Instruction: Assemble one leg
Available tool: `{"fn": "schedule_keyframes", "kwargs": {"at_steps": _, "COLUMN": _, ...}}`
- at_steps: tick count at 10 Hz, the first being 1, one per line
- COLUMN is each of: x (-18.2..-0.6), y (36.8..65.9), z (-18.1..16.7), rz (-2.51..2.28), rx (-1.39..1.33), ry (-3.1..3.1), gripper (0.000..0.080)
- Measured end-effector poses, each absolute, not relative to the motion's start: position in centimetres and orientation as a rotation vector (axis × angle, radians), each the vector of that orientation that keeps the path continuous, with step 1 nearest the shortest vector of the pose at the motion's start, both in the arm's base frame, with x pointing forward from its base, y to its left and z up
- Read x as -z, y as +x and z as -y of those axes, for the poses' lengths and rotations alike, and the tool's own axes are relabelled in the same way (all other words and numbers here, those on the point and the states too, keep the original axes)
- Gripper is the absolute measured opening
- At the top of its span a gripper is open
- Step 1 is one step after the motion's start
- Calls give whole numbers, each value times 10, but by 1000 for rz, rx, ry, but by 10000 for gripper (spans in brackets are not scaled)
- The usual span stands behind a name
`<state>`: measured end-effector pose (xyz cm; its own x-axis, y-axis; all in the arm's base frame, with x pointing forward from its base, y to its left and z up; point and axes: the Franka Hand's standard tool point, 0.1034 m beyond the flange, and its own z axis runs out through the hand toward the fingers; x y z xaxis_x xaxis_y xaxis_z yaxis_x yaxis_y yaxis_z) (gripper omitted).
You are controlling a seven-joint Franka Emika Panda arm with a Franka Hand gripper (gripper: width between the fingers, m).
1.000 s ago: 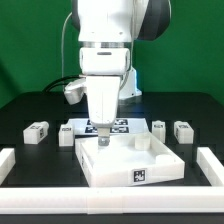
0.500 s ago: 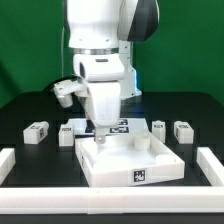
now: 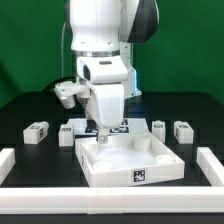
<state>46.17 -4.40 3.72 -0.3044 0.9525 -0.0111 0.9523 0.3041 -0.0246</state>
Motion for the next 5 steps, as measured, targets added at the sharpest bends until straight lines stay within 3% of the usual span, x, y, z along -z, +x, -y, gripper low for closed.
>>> {"fn": "schedule_keyframes", "kwargs": {"at_steps": 2, "x": -25, "y": 437, "z": 22, "rz": 2519, "rx": -53, "ry": -1818, "gripper": 650}}
{"fn": "schedule_keyframes", "kwargs": {"at_steps": 5, "x": -9, "y": 429, "z": 6, "rz": 2488, "rx": -51, "ry": -1837, "gripper": 650}}
